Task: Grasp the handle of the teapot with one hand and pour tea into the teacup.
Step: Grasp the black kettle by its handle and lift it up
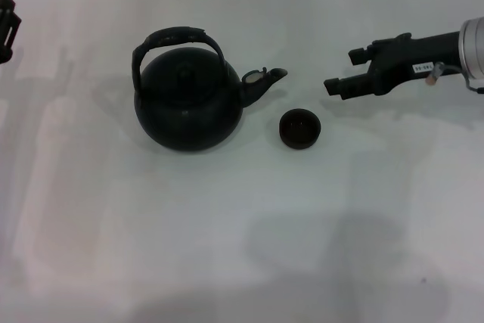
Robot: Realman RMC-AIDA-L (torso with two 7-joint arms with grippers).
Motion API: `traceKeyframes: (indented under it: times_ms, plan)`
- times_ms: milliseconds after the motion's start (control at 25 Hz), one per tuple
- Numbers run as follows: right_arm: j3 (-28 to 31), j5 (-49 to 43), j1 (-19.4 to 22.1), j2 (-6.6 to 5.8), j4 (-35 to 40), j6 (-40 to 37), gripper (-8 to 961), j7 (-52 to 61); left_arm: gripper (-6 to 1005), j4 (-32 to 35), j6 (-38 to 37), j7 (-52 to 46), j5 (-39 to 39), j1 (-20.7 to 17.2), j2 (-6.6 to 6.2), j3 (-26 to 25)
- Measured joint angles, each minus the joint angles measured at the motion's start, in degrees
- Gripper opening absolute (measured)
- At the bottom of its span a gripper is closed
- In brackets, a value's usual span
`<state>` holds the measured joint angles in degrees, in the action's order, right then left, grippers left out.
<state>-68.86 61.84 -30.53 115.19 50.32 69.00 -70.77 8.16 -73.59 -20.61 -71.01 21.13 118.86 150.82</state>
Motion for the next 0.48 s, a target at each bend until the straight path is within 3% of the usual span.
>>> traceKeyframes:
  times_ms: [480]
  plan:
    - [5.1,1.7,1.1,0.18,-0.6,-1.7,845,-0.8,755,-0.2,-1.8,0.0,0.2,-1.0,0.05,0.1]
